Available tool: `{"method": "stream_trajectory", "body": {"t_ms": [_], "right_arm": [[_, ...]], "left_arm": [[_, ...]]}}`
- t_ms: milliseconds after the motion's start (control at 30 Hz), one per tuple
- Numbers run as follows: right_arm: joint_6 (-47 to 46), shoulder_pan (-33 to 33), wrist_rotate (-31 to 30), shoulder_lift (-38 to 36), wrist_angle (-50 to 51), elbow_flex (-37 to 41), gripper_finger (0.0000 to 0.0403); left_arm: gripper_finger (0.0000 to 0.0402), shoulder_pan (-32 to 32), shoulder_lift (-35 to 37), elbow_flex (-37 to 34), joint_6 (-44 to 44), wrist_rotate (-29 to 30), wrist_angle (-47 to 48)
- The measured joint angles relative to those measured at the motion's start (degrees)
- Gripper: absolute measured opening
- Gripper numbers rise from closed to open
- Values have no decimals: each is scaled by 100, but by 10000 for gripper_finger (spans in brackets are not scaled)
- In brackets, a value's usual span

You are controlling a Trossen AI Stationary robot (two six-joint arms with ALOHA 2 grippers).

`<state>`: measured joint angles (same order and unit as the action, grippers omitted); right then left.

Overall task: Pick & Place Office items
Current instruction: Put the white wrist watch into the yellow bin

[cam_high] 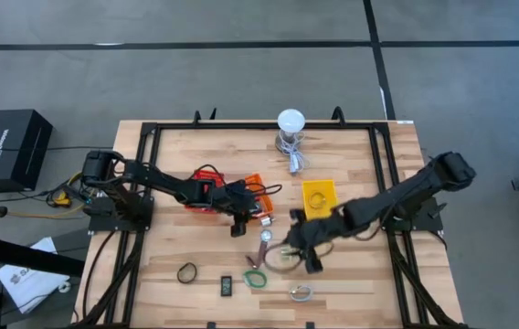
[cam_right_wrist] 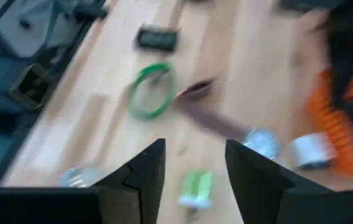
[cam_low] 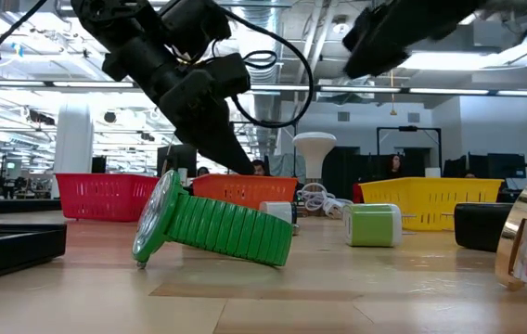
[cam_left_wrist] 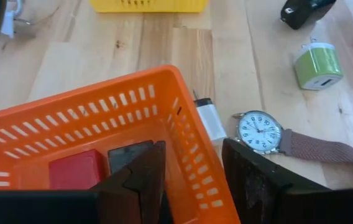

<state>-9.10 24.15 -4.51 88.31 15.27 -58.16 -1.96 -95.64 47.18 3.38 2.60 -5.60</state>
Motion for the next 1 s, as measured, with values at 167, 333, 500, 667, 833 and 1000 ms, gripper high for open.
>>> {"method": "stream_trajectory", "body": {"t_ms": [167,333,500,667,833,1000], "right_arm": [[-1116,550,6,640,883,-719,154],[-2228,978,225,1234,1878,-1184,153],[-2500,1215,653,1798,2107,-1569,153],[-2486,1265,774,2182,2315,-1872,153],[-2526,1249,723,2238,2427,-1875,153],[-2639,1249,589,2276,2553,-1867,153]], "left_arm": [[152,3,0,2,-7,5,-51],[149,4,0,2,-10,8,-139],[148,3,1,4,-1,7,-242],[146,5,2,4,-6,10,-366],[144,5,2,4,-9,8,-472],[144,5,2,4,-9,10,-506]]}}
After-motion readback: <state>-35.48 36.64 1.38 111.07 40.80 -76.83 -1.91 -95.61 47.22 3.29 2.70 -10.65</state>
